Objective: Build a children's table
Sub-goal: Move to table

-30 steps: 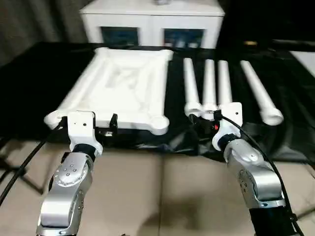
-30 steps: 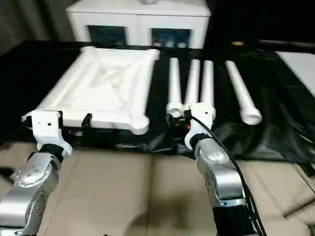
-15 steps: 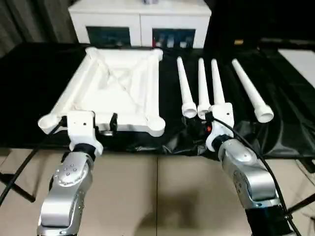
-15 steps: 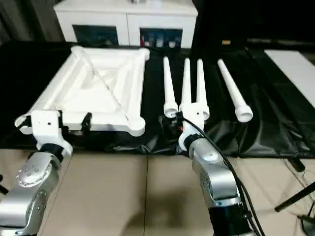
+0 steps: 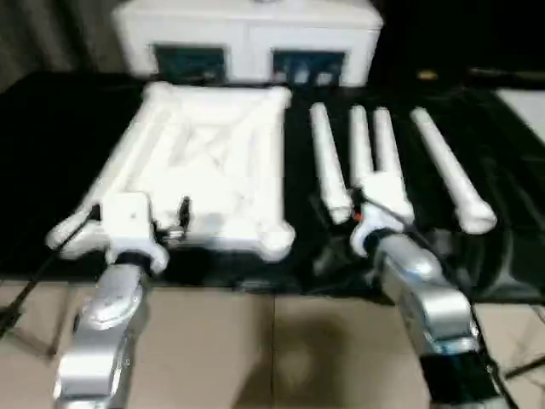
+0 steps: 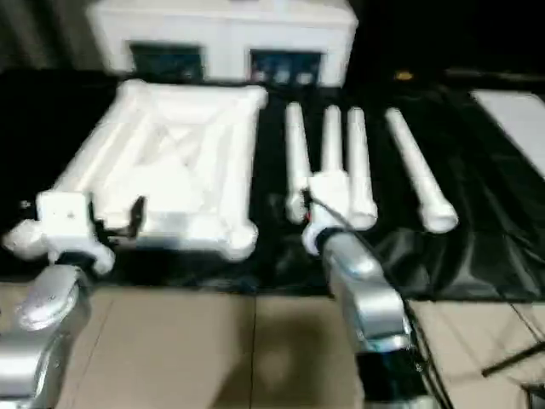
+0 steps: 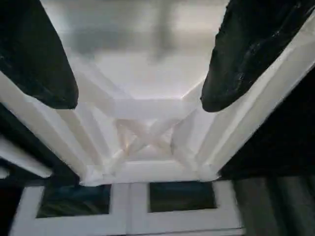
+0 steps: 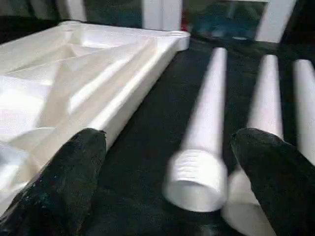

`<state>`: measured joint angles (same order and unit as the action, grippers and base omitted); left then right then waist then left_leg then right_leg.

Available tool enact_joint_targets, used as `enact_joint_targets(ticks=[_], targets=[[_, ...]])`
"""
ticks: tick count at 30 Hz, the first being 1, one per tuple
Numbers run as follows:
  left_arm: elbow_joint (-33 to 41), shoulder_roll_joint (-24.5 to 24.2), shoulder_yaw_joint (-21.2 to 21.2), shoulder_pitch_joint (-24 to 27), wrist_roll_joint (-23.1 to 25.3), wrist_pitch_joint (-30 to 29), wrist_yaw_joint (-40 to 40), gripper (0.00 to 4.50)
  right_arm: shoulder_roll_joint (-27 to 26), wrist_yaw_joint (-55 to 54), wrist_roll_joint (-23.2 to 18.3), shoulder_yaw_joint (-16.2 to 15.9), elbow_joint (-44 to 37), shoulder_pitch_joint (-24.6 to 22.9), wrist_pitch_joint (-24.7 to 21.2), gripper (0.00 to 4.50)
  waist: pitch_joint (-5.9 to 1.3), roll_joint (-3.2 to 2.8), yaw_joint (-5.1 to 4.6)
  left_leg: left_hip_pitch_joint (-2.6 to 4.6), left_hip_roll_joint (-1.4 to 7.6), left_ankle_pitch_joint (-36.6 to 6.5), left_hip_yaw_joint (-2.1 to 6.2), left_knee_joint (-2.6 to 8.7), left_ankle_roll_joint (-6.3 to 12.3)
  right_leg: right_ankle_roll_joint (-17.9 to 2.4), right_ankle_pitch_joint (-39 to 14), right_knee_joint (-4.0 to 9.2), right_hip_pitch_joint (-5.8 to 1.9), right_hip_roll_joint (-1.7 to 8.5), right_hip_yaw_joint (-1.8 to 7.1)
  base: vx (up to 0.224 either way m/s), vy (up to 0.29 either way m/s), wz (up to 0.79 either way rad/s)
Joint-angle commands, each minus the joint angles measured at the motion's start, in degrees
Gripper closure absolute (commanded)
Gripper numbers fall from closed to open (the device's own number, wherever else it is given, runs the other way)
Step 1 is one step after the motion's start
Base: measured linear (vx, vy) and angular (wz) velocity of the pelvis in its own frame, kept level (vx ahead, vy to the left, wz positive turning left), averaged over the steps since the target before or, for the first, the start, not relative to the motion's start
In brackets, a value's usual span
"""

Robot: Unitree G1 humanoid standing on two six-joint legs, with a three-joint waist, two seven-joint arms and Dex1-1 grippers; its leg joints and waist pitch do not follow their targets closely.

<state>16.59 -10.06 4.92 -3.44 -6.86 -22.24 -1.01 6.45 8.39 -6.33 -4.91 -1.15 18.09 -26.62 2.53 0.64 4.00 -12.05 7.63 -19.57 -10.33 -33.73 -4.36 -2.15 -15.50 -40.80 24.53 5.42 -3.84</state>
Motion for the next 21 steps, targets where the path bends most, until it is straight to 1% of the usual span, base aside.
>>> enact_joint_targets(ticks=[1, 2, 3, 4, 5, 6, 7, 8, 9, 10, 11, 12, 13, 14, 15, 16, 17, 18, 19, 20, 21], targets=[[0.2, 0.7, -1.6, -0.5, 0.1, -0.3, -0.8, 0.04, 1.5, 0.1, 0.7, 1.4, -0.1, -0.5, 0.2, 0.0, -3.97, 2.79, -1.01, -3.19, -3.73, 3.5, -0.26, 0.18, 14.42, -1.6, 6.7, 6.28, -7.73, 1.63, 5.53, 0.152, -0.019, -0.01], [0.2, 0.7, -1.5, -0.5, 0.1, -0.2, -0.9, 0.04, 1.6, 0.1, 0.9, 1.2, -0.2, -0.5, 0.1, 0.0, -3.86, 2.29, 1.03, -4.47, -4.25, -2.2, 0.35, -3.93, 13.91, -11.4, -1.7, 10.5, -9.93, 7.02, 9.76, 0.152, -0.019, -0.01], [0.3, 0.5, -1.5, -0.5, 0.1, -0.2, -1.1, 0.04, 1.5, 0.1, 1.0, 1.2, -0.2, -0.5, 0.1, 0.0, -3.22, 1.99, 1.79, -7.42, -2.98, -3.6, 2.93, -9.65, 10.06, -25.8, -3.3, 11.77, -12.2, 10.73, 14.16, 0.153, 0.014, 0.24], [0.3, 0.4, -1.6, -0.4, 0.1, -0.1, -1.3, 0.04, 1.5, 0.1, 1.0, 1.2, -0.2, -0.5, 0.1, 0.0, -3.51, 1.51, 2.14, -8.81, -1.94, -1.5, 3.95, -10.92, 7.16, -29.7, -0.1, 10.97, -12.83, 10.44, 14.08, 0.162, -0.007, 0.09], [0.4, -0.2, -1.7, -0.2, 0.1, -0.1, -2.0, 0.04, 1.4, 0.2, 1.1, 1.3, -0.3, -0.6, 0.1, 0.0, -3.5, 0.98, 1.45, -12.53, 0.16, 3.4, 6.35, -12.02, 1.63, -31.5, 10.5, 9.69, -13.6, 9.68, 12.26, 0.162, -0.007, 0.09], [0.4, -0.5, -1.8, -0.2, 0.2, -0.1, -2.4, 0.04, 1.3, 0.2, 1.2, 1.4, -0.3, -0.6, 0.2, 0.0, -3.28, 0.5, 1.26, -12.57, 0.83, 5.4, 6.75, -11.16, 1.34, -30.5, 11.7, 10.24, -12.67, 9.43, 11.02, 0.15, -0.005, 0.01], [0.4, -0.7, -1.8, -0.1, 0.2, -0.1, -2.6, 0.04, 1.4, 0.3, 1.2, 1.3, -0.3, -0.6, 0.2, 0.0, -2.49, -0.75, 0.54, -12.25, 1.6, 11.0, 6.55, -6.8, 2.29, -25.5, 4.0, 11.3, -10.48, 5.98, 6.49, 0.144, 0.002, 0.06], [0.3, -1.0, -1.5, 0.2, 0.0, 0.0, -3.2, 0.04, 1.8, 1.1, 0.9, 1.1, -0.2, -0.5, 0.4, 0.0, -2.59, -2.33, 0.71, -10.77, 1.86, 13.5, 6.34, -2.89, 3.4, -21.3, -2.2, 11.44, -9.85, 3.3, 4.0, 0.144, 0.002, 0.06], [0.3, -1.1, -1.4, 0.2, -0.2, 0.1, -3.5, 0.04, 2.1, 1.7, 0.8, 1.0, -0.3, -0.4, 0.7, 0.0, -1.54, -6.47, -0.68, -7.33, 3.42, 0.2, 7.8, 3.46, 2.32, -10.4, -13.3, 8.22, -7.05, -3.36, -0.49, 0.113, 0.048, -0.04], [0.2, -1.2, -1.3, 0.3, -0.4, 0.2, -3.8, 0.04, 2.4, 2.1, 0.7, 0.8, -0.3, -0.4, 0.8, 0.0, -2.67, -5.66, -3.11, -4.27, 9.11, -15.4, 12.4, 5.4, 7.12, -4.8, -10.6, 0.79, -4.29, -3.61, 0.31, 0.123, 0.076, -0.01], [0.3, -2.2, -1.5, 0.6, -1.2, 1.0, -6.1, 0.04, 3.5, 4.3, 0.1, 0.2, -1.0, -0.4, 1.5, 0.0, -3.51, -5.53, -2.69, -2.31, 10.19, -10.1, 13.07, 4.19, 14.13, -1.0, -5.2, -0.31, -2.32, -1.79, 1.32, 0.123, 0.076, -0.01], [0.3, -3.3, -1.7, 0.9, -1.7, 1.4, -8.0, 0.04, 4.5, 6.6, -0.7, -0.3, -1.7, -0.4, 2.0, 0.0, -3.63, -5.6, -2.78, -2.51, 9.63, -3.1, 12.69, 3.12, 18.15, 0.6, -2.0, -0.49, -1.4, -1.38, 1.48, 0.148, 0.024, 0.09], [0.3, -3.8, -1.9, 1.0, -1.8, 1.5, -8.8, 0.04, 4.9, 7.7, -1.0, -0.5, -2.0, -0.5, 2.3, 0.0, -3.89, -4.86, -2.54, -3.24, 8.91, 17.6, 11.81, 0.81, 25.53, 3.3, 5.1, 0.06, 0.1, 0.0, 2.35, 0.119, -0.005, 0.03], [0.0, -5.6, -2.5, 1.3, -1.2, 2.6, -10.7, 0.04, 5.9, 9.3, -0.3, -1.3, -2.5, -0.5, 3.4, 0.0, -4.57, -3.17, -1.68, -5.43, 6.73, 37.5, 9.89, -2.51, 25.85, 3.8, 16.6, 3.7, -0.07, 2.47, 4.79, 0.119, -0.005, 0.03], [-0.3, -7.2, -2.4, 1.6, -1.9, 4.2, -13.3, 0.04, 6.8, 11.3, -0.7, -1.7, -3.1, -0.5, 3.5, 0.0, -4.51, -1.76, -0.91, -8.38, 3.91, 39.2, 7.74, -3.61, 22.01, 3.6, 23.5, 5.79, -1.94, 3.4, 5.76, 0.086, -0.025, -0.04], [-0.5, -8.3, -2.3, 1.8, -2.5, 5.3, -15.2, 0.04, 7.4, 12.7, -1.0, -2.0, -3.5, -0.5, 3.5, 0.0, -3.97, -0.83, -0.22, -11.63, 0.79, 28.6, 5.64, -2.59, 15.1, 1.7, 30.4, 5.96, -3.97, 4.05, 6.02, 0.0, 0.0, 0.0], [-0.5, -8.3, -2.3, 1.8, -2.5, 5.3, -15.2, 0.04, 7.4, 12.7, -1.0, -2.0, -3.5, -0.5, 3.5, 0.0, -4.71, -0.6, -0.27, -11.43, 1.03, 18.4, 5.18, -1.73, 9.84, -0.1, 30.9, 5.36, -5.58, 3.46, 5.63, 0.0, 0.0, 0.0], [-1.9, -13.6, -3.1, 1.6, -3.3, 6.1, -22.4, 0.04, 9.1, 16.6, -2.1, -2.8, -4.6, -0.4, 3.7, 0.0, -4.58, -0.88, -0.15, -11.16, 1.07, 15.2, 5.16, -1.1, 8.39, -0.9, 30.0, 5.56, -5.77, 2.97, 5.31, -0.007, -0.059, 0.01], [-2.6, -15.8, -3.6, 1.5, -3.6, 6.3, -25.7, 0.04, 9.6, 17.6, -2.3, -2.9, -4.9, -0.3, 3.7, 0.0, -4.29, -1.83, -0.35, -10.58, 1.65, 10.3, 5.23, -0.03, 6.83, -2.8, 23.8, 5.94, -5.49, 2.31, 4.9, 0.0, 0.0, 0.0], [-3.1, -17.5, -4.0, 1.4, -4.2, 6.3, -28.7, 0.04, 9.8, 17.9, -2.1, -3.0, -4.8, 0.0, 4.0, 0.0, -3.76, -2.32, -0.89, -10.6, 2.52, 7.0, 5.36, 0.94, 5.09, -5.1, 16.1, 6.3, -5.42, 1.7, 4.54, -0.009, -0.077, -0.05], [-3.1, -17.5, -4.0, 1.4, -4.2, 6.3, -28.7, 0.04, 9.8, 17.9, -2.1, -3.0, -4.8, 0.0, 4.0, 0.0, -3.61, -2.65, -0.76, -10.09, 2.96, 4.8, 5.31, 1.2, 4.19, -6.2, 12.2, 6.58, -4.99, 1.59, 4.49, -0.023, -0.055, -0.06]])
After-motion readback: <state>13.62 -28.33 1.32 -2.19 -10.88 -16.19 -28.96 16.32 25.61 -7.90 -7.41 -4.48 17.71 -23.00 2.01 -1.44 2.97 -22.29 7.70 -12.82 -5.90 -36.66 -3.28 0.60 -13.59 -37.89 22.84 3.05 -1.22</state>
